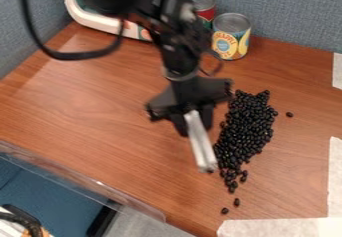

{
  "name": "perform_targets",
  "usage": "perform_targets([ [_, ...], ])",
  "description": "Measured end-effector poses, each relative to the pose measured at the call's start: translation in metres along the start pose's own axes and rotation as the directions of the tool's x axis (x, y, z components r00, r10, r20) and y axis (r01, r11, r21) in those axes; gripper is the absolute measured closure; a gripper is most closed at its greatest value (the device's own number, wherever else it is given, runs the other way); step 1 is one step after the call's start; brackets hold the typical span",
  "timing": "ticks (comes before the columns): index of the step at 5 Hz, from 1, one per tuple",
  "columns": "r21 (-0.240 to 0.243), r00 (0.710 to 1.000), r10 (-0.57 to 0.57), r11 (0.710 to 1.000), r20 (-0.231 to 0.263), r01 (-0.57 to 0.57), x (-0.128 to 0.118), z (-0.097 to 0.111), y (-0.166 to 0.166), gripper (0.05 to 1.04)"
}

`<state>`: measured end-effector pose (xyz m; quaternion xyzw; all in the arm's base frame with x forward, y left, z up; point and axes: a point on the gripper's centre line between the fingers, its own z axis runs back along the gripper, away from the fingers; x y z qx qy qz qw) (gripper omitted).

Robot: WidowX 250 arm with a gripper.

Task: Sweep into pile

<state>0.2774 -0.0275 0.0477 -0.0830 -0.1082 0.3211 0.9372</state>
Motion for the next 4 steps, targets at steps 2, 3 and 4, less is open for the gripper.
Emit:
perform_targets([
  [2,-0.004,0.893,-0.435,0.899,-0.117,0.438,0.068,-0.030,0.028,0.719],
  [3,0.030,0.802,-0.570,0.812,-0.179,0.584,0.092,-0.039,0.031,0.720],
  [4,0.062,0.751,-0.627,0.758,-0.209,0.650,0.106,-0.037,0.033,0.685],
])
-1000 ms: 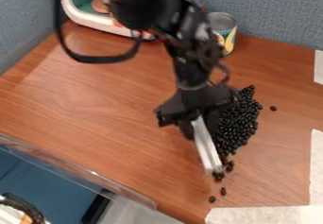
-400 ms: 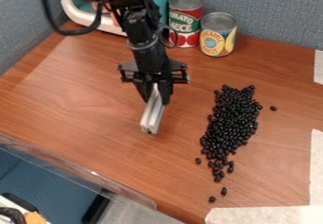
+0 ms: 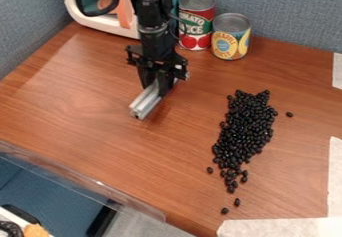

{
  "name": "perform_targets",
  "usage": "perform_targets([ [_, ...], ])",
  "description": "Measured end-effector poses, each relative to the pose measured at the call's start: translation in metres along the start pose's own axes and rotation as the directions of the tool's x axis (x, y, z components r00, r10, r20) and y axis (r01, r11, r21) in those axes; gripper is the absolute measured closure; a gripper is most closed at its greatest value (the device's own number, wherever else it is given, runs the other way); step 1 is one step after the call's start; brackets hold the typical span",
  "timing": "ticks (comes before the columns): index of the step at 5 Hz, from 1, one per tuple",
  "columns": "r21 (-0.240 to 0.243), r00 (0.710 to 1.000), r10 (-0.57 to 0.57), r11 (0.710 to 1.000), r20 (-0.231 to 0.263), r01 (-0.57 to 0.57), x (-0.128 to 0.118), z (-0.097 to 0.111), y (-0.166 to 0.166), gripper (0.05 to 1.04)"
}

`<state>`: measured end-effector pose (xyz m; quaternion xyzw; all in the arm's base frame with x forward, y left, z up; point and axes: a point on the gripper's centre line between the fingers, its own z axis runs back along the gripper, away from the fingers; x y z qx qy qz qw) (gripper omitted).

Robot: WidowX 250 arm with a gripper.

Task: Sweep into pile

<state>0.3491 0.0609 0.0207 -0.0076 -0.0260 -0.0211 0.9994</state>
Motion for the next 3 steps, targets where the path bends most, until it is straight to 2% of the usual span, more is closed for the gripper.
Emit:
perform_targets([
  [1,0.040,0.999,-0.044,0.998,-0.027,0.045,0.001,0.007,0.007,0.581],
  [2,0.077,0.996,-0.086,0.993,-0.036,0.089,0.004,0.016,0.009,0.276],
  [3,0.110,0.995,-0.102,0.989,-0.001,0.102,0.007,0.040,0.007,0.074],
])
